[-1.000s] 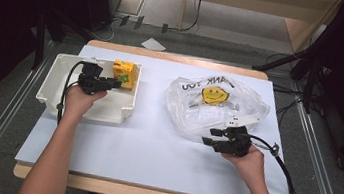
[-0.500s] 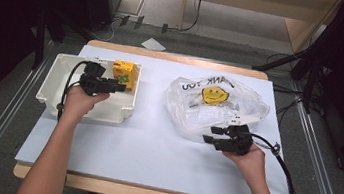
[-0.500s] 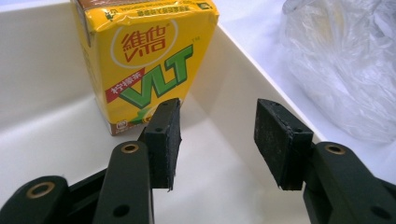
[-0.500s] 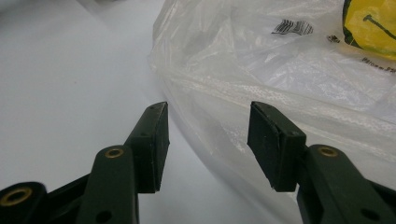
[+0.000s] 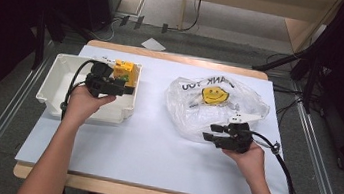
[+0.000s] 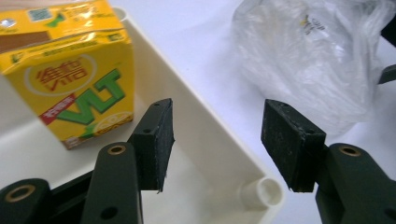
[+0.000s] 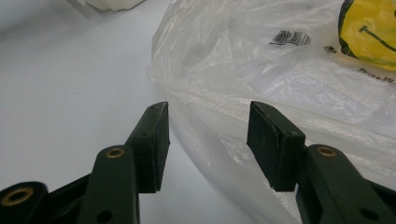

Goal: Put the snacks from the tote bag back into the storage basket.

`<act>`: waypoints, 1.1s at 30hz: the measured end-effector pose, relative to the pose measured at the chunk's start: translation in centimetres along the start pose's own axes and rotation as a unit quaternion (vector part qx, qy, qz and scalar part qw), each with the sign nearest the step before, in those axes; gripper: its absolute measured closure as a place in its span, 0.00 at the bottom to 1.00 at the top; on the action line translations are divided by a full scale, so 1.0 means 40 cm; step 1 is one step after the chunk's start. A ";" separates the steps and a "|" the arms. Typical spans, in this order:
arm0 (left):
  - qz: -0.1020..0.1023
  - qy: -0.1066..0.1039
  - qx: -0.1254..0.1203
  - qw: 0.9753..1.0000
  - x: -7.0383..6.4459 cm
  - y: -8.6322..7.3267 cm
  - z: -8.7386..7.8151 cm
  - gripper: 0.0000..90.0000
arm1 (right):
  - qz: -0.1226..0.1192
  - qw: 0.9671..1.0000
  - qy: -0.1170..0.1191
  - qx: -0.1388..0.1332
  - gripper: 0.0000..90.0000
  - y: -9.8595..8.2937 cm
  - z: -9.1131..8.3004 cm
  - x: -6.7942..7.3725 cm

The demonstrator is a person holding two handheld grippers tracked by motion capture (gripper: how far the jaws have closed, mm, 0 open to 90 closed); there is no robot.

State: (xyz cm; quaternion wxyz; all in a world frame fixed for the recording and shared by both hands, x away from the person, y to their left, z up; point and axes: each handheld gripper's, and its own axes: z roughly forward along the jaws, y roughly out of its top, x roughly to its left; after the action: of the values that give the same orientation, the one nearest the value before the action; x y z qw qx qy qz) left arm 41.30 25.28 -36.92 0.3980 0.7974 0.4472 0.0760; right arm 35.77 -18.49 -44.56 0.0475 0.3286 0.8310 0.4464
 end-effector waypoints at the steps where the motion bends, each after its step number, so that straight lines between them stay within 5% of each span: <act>1: 0.003 -0.004 0.000 1.000 -0.006 0.002 0.000 0.49 | 0.000 1.000 0.000 0.000 0.55 0.000 0.000 0.000; 16: 0.042 -0.025 0.014 0.999 -0.091 0.016 0.024 0.47 | 0.007 1.000 -0.004 -0.002 0.55 0.001 0.000 0.001; 22: 0.046 -0.055 0.022 0.997 -0.130 0.020 0.037 0.46 | 0.005 1.000 -0.004 -0.002 0.55 0.001 0.001 0.002; 33: 0.072 -0.061 0.023 0.995 -0.196 0.009 0.065 0.46 | 0.001 1.000 -0.005 -0.005 0.55 0.001 0.001 0.003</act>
State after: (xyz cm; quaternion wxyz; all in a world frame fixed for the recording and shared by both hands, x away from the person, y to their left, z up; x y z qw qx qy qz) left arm 38.15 17.64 -36.59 0.4000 0.8394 0.3651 0.0450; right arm 35.71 -18.40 -44.54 0.0525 0.3317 0.8282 0.4487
